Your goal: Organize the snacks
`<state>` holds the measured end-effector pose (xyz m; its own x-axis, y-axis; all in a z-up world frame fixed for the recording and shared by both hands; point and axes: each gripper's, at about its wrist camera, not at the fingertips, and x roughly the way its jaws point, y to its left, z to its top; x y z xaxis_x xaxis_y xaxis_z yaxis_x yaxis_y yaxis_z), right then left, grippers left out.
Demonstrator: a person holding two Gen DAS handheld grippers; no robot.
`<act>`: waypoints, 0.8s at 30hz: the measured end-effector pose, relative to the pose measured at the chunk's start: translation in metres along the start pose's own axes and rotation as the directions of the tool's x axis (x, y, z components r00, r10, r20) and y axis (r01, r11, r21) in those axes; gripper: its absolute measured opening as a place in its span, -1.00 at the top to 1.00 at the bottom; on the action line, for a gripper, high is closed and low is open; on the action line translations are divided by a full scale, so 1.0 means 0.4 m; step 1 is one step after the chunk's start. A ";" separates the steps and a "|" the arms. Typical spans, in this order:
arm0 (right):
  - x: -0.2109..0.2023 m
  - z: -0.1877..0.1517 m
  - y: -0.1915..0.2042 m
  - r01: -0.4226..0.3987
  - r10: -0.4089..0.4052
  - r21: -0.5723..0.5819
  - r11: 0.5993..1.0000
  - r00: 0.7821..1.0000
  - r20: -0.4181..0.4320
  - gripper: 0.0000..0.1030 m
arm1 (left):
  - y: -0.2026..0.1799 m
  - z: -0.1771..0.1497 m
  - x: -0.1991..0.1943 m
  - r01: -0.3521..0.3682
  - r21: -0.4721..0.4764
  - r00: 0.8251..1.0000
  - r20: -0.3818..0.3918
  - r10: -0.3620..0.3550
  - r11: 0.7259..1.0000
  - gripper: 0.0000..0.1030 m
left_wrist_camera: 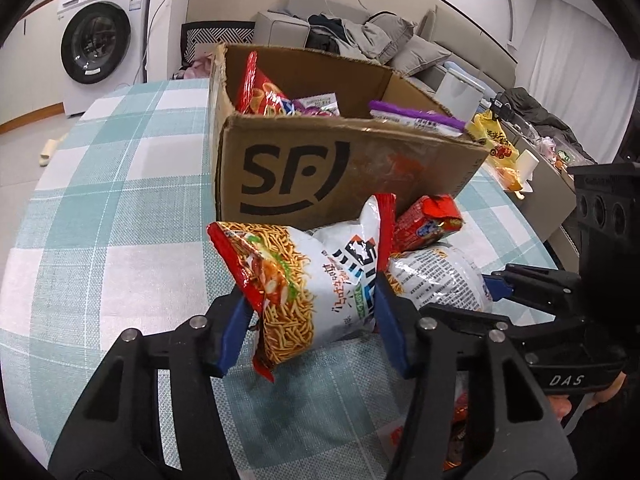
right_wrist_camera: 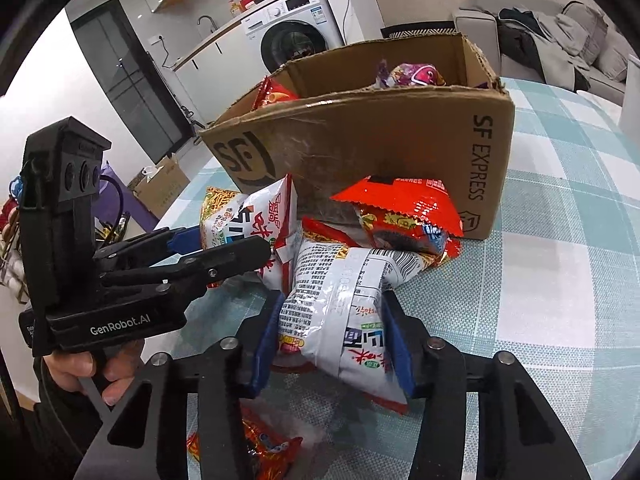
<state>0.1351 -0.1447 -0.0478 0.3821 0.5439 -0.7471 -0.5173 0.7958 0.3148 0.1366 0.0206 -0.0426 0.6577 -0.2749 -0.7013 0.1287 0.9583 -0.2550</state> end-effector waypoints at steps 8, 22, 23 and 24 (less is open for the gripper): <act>-0.049 -0.005 -0.011 -0.039 0.039 -0.002 0.999 0.999 0.032 0.10 | -0.013 0.008 -0.054 0.008 0.017 0.999 0.039 -0.009 1.000 -0.04; -0.136 -0.007 -0.026 -0.139 0.135 0.020 0.990 0.984 0.116 0.10 | -0.017 0.032 -0.155 0.004 0.016 0.993 0.121 -0.006 1.000 -0.05; -0.140 -0.009 -0.026 -0.142 0.139 0.021 0.990 0.983 0.121 0.10 | -0.017 0.032 -0.160 0.004 0.015 0.992 0.125 -0.006 1.000 -0.05; -0.144 -0.009 -0.025 -0.146 0.142 0.021 0.989 0.982 0.127 0.10 | -0.017 0.033 -0.166 0.003 0.015 0.992 0.130 -0.005 1.000 -0.05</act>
<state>0.1156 -0.1850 -0.0100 0.3988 0.6807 -0.6145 -0.5515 0.7134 0.4323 0.1019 0.0332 0.0147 0.7476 -0.2677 -0.6078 0.1420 0.9584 -0.2474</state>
